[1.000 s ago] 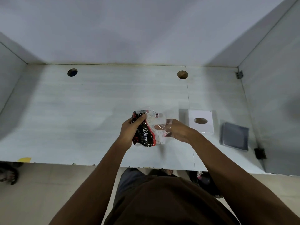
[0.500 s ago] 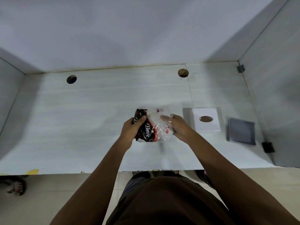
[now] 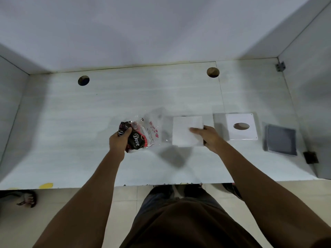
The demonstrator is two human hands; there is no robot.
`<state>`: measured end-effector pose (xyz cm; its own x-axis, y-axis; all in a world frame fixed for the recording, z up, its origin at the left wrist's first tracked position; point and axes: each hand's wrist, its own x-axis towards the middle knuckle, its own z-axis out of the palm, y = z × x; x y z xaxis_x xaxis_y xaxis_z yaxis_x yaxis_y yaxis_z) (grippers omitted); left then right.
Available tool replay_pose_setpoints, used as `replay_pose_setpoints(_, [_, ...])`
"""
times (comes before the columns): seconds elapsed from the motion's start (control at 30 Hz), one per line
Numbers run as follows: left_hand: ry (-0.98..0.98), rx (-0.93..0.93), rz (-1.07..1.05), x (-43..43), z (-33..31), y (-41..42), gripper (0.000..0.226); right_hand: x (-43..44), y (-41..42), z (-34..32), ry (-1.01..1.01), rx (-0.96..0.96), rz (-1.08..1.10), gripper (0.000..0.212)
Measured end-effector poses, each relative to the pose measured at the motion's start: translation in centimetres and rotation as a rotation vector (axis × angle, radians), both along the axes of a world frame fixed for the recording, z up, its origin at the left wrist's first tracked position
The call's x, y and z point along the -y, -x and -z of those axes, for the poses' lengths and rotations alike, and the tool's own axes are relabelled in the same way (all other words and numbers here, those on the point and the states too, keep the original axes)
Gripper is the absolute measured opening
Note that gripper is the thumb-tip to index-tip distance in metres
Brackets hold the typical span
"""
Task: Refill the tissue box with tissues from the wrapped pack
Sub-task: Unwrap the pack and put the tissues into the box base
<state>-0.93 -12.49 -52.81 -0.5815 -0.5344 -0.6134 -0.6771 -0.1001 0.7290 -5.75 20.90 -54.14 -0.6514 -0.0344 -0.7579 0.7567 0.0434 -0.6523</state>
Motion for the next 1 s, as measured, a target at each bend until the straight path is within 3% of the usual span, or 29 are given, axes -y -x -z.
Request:
replay_pose_setpoints(0.13, [0.014,0.078,0.18,0.8,0.8,-1.0,0.027,0.8,-0.1,1.7,-0.368,-0.017,-0.151,0.056])
replay_pose_setpoints(0.2, [0.054,0.07,0.213,0.4,0.6,-1.0,0.026,1.3,0.1,2.0,-0.459,-0.046,-0.156,0.064])
replay_pose_setpoints(0.37, [0.087,0.053,0.273,0.3,0.8,-0.4,0.028,2.3,0.0,1.3,-0.535,-0.11,-0.126,0.063])
replay_pose_setpoints(0.5, [0.206,0.101,0.253,0.1,0.2,0.5,0.064,1.7,-0.8,1.1,-0.551,-0.136,-0.076,0.07])
replay_pose_setpoints(0.57, [0.243,0.11,0.255,-0.3,-0.3,0.9,0.068,1.1,-1.4,1.0,-0.549,-0.156,-0.04,0.068])
replay_pose_setpoints(0.83, [0.526,-0.183,0.412,-3.6,-2.5,2.7,0.043,-1.1,-3.4,0.6,-0.553,-0.222,0.043,0.053])
replay_pose_setpoints(1.0, [0.332,-0.336,0.727,-9.1,-3.7,4.8,0.022,-3.4,-4.6,0.0,-0.564,-0.253,0.128,0.048])
